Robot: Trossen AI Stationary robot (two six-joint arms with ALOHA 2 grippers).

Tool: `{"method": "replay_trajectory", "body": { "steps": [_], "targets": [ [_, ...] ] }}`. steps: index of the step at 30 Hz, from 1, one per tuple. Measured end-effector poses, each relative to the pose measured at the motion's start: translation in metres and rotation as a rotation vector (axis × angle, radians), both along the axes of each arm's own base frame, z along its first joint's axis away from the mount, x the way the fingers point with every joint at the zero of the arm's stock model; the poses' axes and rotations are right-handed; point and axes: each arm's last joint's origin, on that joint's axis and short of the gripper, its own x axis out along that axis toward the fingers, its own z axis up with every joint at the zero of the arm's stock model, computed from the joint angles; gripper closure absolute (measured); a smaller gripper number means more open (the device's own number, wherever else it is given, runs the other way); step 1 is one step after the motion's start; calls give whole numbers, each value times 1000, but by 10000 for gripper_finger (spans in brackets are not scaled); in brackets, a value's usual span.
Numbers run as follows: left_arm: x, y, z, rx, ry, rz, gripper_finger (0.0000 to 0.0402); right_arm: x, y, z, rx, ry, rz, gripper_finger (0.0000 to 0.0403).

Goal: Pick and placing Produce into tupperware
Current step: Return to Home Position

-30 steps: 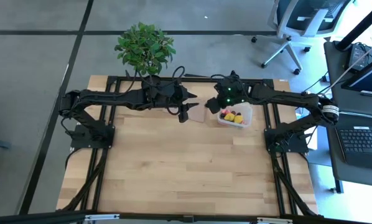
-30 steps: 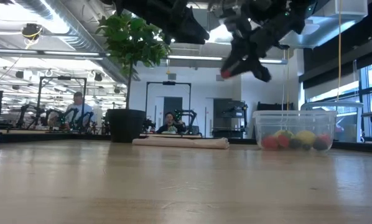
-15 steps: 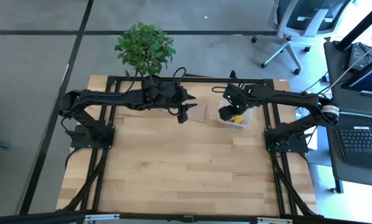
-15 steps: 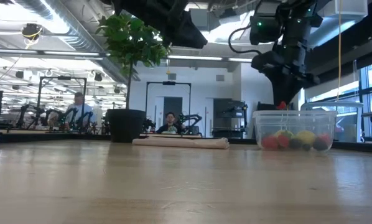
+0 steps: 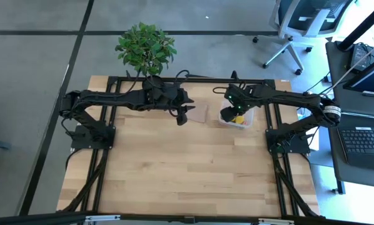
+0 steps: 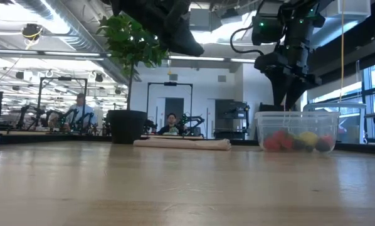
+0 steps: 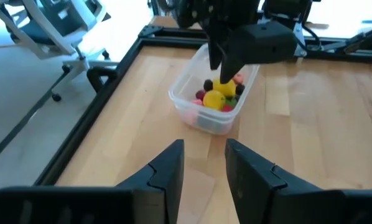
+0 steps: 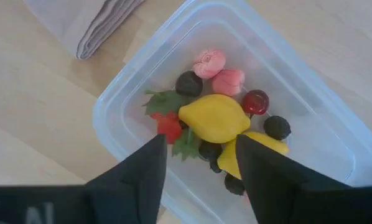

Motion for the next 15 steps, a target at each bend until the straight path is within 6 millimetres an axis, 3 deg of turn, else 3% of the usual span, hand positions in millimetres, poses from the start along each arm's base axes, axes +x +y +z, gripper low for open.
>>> {"method": "replay_trajectory", "body": {
  "steps": [4,7,11,15],
  "targets": [
    [-12,1,8,-14,-24,-8,297,0,0,1,-28,8,51,193],
    [-34,1,22,-32,-111,-26,301,0,1,10,-110,-46,92,186],
    [-79,0,27,-14,-209,42,307,-10,6,27,-212,-77,128,186],
    [-131,-8,16,2,-337,88,312,-23,9,41,-328,-73,108,189]
  ]
}}
